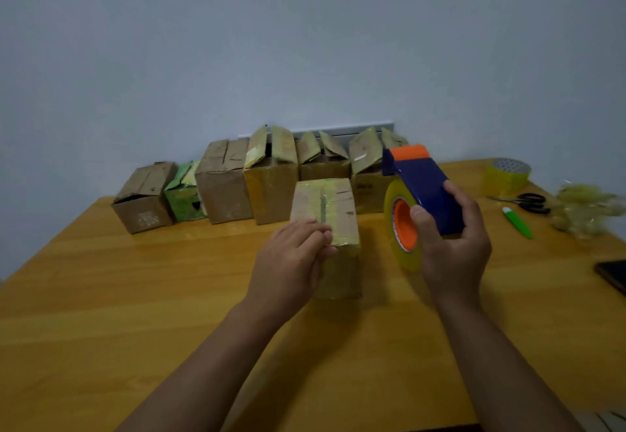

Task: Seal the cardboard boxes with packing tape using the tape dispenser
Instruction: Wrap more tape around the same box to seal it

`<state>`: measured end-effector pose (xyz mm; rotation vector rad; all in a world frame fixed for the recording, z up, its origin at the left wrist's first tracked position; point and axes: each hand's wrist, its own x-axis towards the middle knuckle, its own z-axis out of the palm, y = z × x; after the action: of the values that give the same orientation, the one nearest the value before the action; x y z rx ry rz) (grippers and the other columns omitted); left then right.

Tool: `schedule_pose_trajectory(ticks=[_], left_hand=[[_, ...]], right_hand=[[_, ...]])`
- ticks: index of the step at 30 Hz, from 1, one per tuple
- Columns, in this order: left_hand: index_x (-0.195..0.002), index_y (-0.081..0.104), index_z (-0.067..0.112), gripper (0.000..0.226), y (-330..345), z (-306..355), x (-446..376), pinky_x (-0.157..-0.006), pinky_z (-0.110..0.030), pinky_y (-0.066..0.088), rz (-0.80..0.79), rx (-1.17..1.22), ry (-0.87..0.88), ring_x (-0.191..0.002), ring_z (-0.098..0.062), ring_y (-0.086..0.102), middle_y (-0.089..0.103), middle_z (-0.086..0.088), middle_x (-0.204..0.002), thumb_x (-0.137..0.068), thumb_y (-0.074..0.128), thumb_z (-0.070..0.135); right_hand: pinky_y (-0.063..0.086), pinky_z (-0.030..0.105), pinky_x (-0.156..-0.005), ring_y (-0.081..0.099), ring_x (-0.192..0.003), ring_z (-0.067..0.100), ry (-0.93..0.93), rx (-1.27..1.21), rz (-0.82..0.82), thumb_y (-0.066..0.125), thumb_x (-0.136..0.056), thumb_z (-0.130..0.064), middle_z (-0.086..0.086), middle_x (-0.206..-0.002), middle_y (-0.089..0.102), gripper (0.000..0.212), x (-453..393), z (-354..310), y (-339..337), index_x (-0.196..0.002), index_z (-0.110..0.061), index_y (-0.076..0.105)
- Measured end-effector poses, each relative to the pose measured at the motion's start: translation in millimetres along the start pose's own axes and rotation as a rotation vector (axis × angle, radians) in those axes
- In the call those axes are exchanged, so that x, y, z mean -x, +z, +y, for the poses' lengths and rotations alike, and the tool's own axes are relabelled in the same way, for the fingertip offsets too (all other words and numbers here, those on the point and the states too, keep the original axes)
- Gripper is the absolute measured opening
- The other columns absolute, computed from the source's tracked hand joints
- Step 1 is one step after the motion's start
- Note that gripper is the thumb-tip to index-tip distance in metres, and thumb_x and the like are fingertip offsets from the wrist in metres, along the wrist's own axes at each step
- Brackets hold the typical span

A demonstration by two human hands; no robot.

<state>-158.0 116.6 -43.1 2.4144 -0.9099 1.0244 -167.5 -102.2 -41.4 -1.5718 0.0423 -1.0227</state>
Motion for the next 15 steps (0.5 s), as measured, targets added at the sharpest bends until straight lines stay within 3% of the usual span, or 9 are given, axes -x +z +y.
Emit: schedule_pose_trajectory(ticks=[5, 8, 10, 15], left_hand=[[-0.099, 0.07, 0.01, 0.022, 37, 50, -46, -0.084, -0.034, 0.048, 0.016, 0.041, 0.127, -0.107, -0.023, 0.064, 0.071, -0.004, -0.11, -0.094, 0.055, 0.025], [-0.094, 0.07, 0.009, 0.021, 54, 74, -79, -0.074, -0.031, 0.046, 0.06, 0.068, 0.143, -0.093, -0.023, 0.067, 0.071, -0.004, -0.105, -0.094, 0.055, 0.025], [-0.091, 0.07, 0.007, 0.024, 62, 85, -105, -0.07, -0.032, 0.047, 0.124, 0.087, 0.129, -0.086, -0.025, 0.066, 0.072, -0.005, -0.102, -0.093, 0.054, 0.026], [-0.091, 0.069, 0.006, 0.025, 90, 107, -169, -0.063, -0.037, 0.051, 0.154, 0.13, 0.154, -0.08, -0.029, 0.067, 0.073, -0.006, -0.098, -0.093, 0.054, 0.027]], right_hand=[[0.049, 0.018, -0.079, 0.054, -0.101, -0.013, 0.026, 0.052, 0.147, 0.066, -0.078, -0.045, -0.014, -0.122, 0.056, 0.058, -27, 8, -67, -0.132, -0.026, 0.055], [0.05, 0.019, -0.078, 0.054, -0.103, -0.012, 0.043, 0.082, 0.19, 0.067, -0.08, -0.041, -0.02, -0.12, 0.054, 0.054, -35, 11, -102, -0.131, -0.031, 0.053], [0.051, 0.017, -0.077, 0.053, -0.104, -0.012, 0.046, 0.099, 0.196, 0.067, -0.08, -0.043, -0.029, -0.118, 0.05, 0.051, -39, 12, -119, -0.127, -0.038, 0.051], [0.048, 0.006, -0.069, 0.051, -0.102, -0.017, 0.04, 0.116, 0.2, 0.067, -0.08, -0.042, -0.031, -0.116, 0.048, 0.05, -49, 20, -143, -0.125, -0.04, 0.048]])
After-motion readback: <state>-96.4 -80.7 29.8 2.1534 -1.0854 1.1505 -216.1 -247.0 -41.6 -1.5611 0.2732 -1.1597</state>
